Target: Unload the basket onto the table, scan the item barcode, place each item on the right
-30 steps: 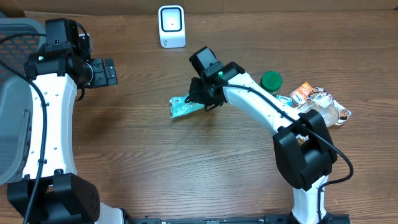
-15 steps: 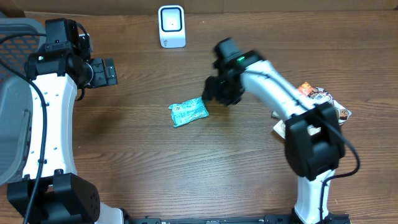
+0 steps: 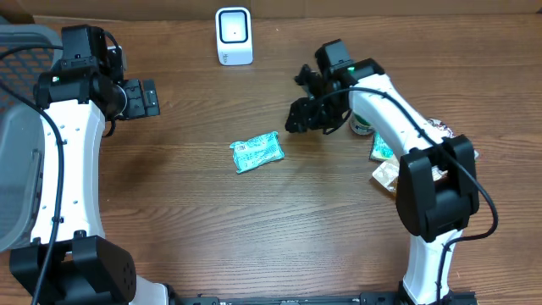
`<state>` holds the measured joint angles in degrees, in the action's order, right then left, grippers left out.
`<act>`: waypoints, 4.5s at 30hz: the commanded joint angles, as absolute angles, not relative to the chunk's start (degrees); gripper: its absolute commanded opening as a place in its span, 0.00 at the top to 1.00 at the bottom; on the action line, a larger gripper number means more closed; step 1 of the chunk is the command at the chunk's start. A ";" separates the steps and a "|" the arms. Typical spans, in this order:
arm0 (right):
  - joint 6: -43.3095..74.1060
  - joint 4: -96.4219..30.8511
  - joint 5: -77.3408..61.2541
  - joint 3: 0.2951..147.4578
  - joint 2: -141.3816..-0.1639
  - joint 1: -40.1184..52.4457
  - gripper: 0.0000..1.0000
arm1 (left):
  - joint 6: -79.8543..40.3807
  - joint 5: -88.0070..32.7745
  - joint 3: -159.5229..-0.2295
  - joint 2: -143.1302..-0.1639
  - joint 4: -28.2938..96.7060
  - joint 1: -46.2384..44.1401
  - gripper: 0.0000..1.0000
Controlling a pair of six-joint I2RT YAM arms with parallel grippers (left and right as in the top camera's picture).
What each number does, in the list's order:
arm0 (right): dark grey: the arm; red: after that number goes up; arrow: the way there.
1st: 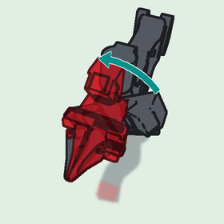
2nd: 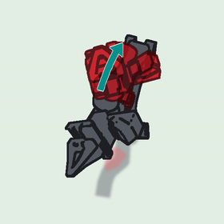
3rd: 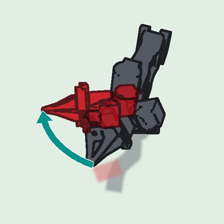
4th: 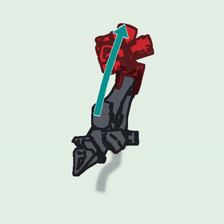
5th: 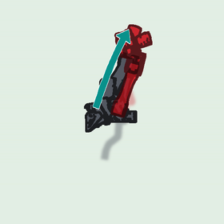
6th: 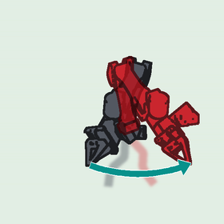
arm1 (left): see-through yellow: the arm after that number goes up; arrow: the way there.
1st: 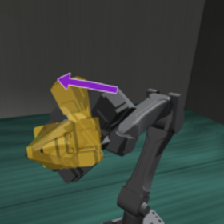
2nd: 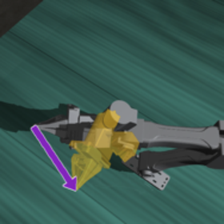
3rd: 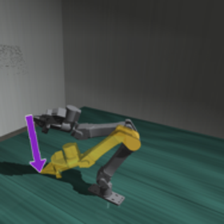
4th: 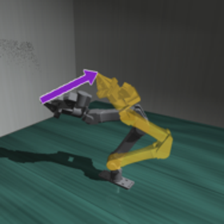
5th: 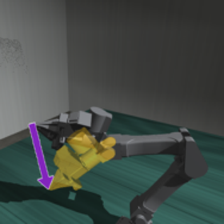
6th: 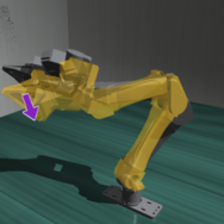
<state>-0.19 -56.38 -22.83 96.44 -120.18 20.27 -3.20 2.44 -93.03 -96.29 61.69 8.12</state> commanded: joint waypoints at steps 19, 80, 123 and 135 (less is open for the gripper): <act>10.15 -31.81 -28.21 78.87 -119.70 25.82 0.65 | -3.60 2.96 -92.99 -96.36 61.65 7.84 0.00; 22.02 -32.05 -41.63 76.58 -100.95 25.36 0.96 | -3.60 2.96 -92.99 -96.36 61.67 7.86 0.00; -0.75 -46.54 28.12 123.76 -116.42 31.79 0.96 | -3.60 2.98 -92.99 -96.36 61.67 7.86 0.00; -40.53 -4.47 32.97 123.76 -134.67 33.17 0.96 | -3.60 2.96 -92.99 -96.36 61.65 7.86 0.00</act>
<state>-26.41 -9.26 32.12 122.15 -131.92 33.39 -3.20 2.46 -93.03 -96.29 61.69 7.97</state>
